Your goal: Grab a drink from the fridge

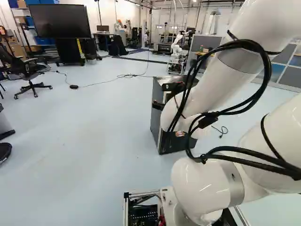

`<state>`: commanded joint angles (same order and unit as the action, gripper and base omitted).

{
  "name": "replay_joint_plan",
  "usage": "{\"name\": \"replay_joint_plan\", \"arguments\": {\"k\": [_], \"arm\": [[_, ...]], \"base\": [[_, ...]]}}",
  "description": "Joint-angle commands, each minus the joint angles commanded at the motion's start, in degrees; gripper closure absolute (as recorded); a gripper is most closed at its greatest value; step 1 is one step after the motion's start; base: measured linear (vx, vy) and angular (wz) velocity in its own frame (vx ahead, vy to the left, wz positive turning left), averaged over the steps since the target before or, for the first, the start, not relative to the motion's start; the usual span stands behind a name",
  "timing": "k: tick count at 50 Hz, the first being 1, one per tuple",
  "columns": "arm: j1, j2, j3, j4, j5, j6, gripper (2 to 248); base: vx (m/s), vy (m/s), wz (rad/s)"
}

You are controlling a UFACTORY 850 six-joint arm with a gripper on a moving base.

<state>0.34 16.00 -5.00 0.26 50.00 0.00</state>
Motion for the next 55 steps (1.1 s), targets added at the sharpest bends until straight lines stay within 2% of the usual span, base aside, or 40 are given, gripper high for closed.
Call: {"name": "replay_joint_plan", "arguments": {"k": [10,20,55], "arm": [[0.6,0.0,0.0,2.0,0.3,0.0,3],[2.4,-1.0,-0.7,4.2,1.2,0.0,3],[9.8,-12.2,-5.7,12.5,8.1,0.0,3]], "base": [[0.0,0.0,0.0],[0.0,0.0,0.0],[0.0,0.0,0.0]]}}
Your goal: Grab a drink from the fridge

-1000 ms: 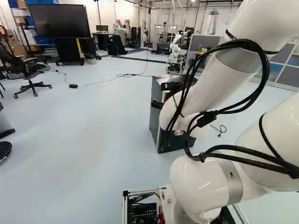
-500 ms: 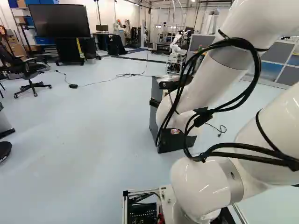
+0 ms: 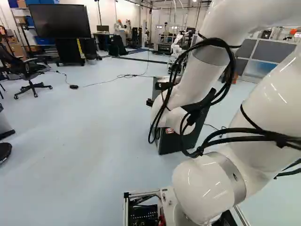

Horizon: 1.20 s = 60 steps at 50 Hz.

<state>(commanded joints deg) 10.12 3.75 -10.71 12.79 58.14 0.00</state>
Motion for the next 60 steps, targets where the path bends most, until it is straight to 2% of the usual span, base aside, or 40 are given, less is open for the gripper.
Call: {"name": "replay_joint_plan", "arguments": {"k": [28,60], "arm": [[5.3,-9.2,-4.8,9.4,9.1,0.0,3],[11.2,-17.7,-8.6,21.8,19.3,0.0,3]], "base": [[0.0,0.0,0.0],[0.0,0.0,0.0]]}}
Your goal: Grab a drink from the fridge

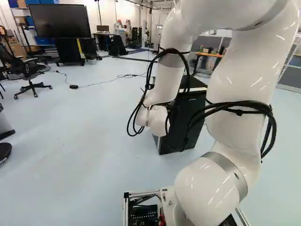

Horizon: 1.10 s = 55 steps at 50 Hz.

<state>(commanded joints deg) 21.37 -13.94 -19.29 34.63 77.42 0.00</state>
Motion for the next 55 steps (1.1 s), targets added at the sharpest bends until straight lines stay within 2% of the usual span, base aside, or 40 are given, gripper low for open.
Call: {"name": "replay_joint_plan", "arguments": {"k": [20,43,55], "arm": [[2.1,-6.7,-4.5,8.4,4.0,0.0,3],[1.3,-14.6,-10.4,17.9,6.9,0.0,3],[0.8,-18.5,-13.6,21.4,7.5,0.0,3]], "base": [[0.0,0.0,0.0],[0.0,0.0,0.0],[0.0,0.0,0.0]]}}
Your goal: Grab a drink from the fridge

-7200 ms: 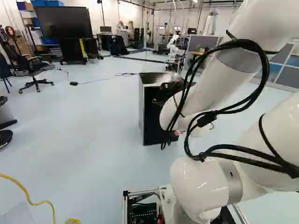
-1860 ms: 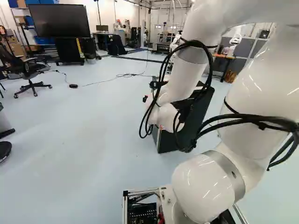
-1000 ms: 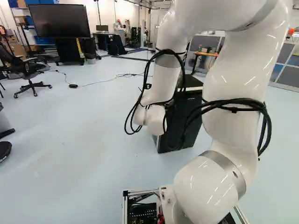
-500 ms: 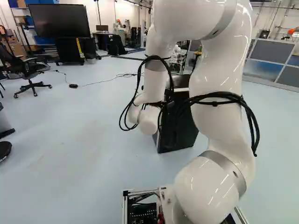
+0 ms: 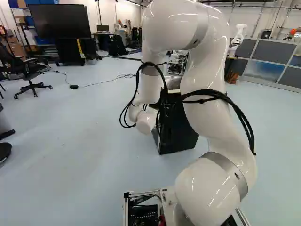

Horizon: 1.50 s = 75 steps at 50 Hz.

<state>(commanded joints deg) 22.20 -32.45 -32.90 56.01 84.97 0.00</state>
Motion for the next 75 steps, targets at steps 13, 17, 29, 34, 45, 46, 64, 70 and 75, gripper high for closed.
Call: {"name": "replay_joint_plan", "arguments": {"k": [13,17,29,34,45,46,64,70,75], "arm": [[-0.5,-2.2,-3.1,0.8,0.1,0.0,3],[-0.7,-2.8,-4.0,0.8,0.1,0.0,3],[-1.5,-3.7,-5.5,0.8,0.1,0.0,3],[-1.7,-3.8,-5.7,0.8,0.1,0.0,3],[-2.4,-4.0,-6.0,1.0,0.1,0.0,3],[-2.5,-4.0,-6.0,1.0,0.1,0.0,3],[-3.7,-4.1,-6.3,1.3,0.1,0.0,3],[-4.1,-4.2,-6.4,1.3,0.1,0.0,3],[-4.5,-4.2,-6.4,1.3,0.1,0.0,3]], "base": [[0.0,0.0,0.0],[0.0,0.0,0.0],[0.0,0.0,0.0],[0.0,0.0,0.0],[0.0,0.0,0.0],[0.0,0.0,0.0],[0.0,0.0,0.0],[0.0,0.0,0.0],[0.0,0.0,0.0]]}}
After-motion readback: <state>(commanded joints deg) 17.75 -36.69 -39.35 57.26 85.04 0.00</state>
